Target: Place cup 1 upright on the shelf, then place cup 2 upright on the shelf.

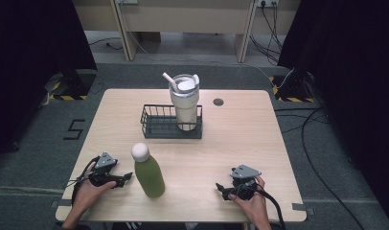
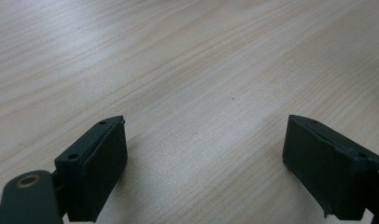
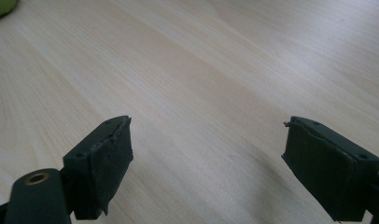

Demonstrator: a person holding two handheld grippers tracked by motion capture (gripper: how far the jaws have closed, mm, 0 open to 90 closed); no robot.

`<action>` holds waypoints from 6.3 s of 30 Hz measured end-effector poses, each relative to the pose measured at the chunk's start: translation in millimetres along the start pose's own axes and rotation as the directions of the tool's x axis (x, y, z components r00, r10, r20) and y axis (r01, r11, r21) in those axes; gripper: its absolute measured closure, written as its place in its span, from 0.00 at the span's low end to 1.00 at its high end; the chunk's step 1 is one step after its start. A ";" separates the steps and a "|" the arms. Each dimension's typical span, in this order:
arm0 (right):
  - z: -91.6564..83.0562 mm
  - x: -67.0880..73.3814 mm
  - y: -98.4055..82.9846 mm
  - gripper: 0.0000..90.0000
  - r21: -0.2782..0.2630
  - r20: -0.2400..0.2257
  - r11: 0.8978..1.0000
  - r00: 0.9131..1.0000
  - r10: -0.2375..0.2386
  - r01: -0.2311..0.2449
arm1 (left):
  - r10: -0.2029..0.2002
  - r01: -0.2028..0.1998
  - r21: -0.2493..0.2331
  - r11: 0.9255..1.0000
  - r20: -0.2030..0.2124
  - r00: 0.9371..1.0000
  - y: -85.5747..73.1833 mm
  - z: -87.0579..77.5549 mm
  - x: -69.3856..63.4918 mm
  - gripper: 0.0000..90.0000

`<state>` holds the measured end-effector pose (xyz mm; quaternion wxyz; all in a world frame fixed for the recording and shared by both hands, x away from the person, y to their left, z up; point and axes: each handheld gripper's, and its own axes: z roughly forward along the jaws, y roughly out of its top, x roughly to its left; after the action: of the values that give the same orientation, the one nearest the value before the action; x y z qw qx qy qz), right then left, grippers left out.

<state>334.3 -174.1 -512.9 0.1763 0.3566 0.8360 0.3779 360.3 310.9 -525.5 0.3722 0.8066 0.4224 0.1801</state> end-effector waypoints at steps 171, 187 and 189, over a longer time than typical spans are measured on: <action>3.6 -2.9 -5.1 0.14 0.056 -0.004 0.998 1.000 0.021 -0.020 | 0.126 -0.057 -0.413 0.909 0.142 0.982 42.4 -17.8 -93.2 0.23; 4.0 -3.7 -4.6 0.14 0.057 -0.003 0.998 1.000 0.025 -0.024 | 0.136 -0.076 -0.414 0.907 0.119 0.984 56.8 -21.2 -81.7 0.23; 4.0 -3.8 -4.6 0.14 0.058 -0.003 0.998 1.000 0.025 -0.025 | 0.129 -0.068 -0.417 0.906 0.121 0.984 58.0 -21.0 -79.5 0.23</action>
<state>337.0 -176.9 -519.0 0.1594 0.3713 0.8424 0.3565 333.4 234.2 -466.1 0.5538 0.7415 0.3054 0.2239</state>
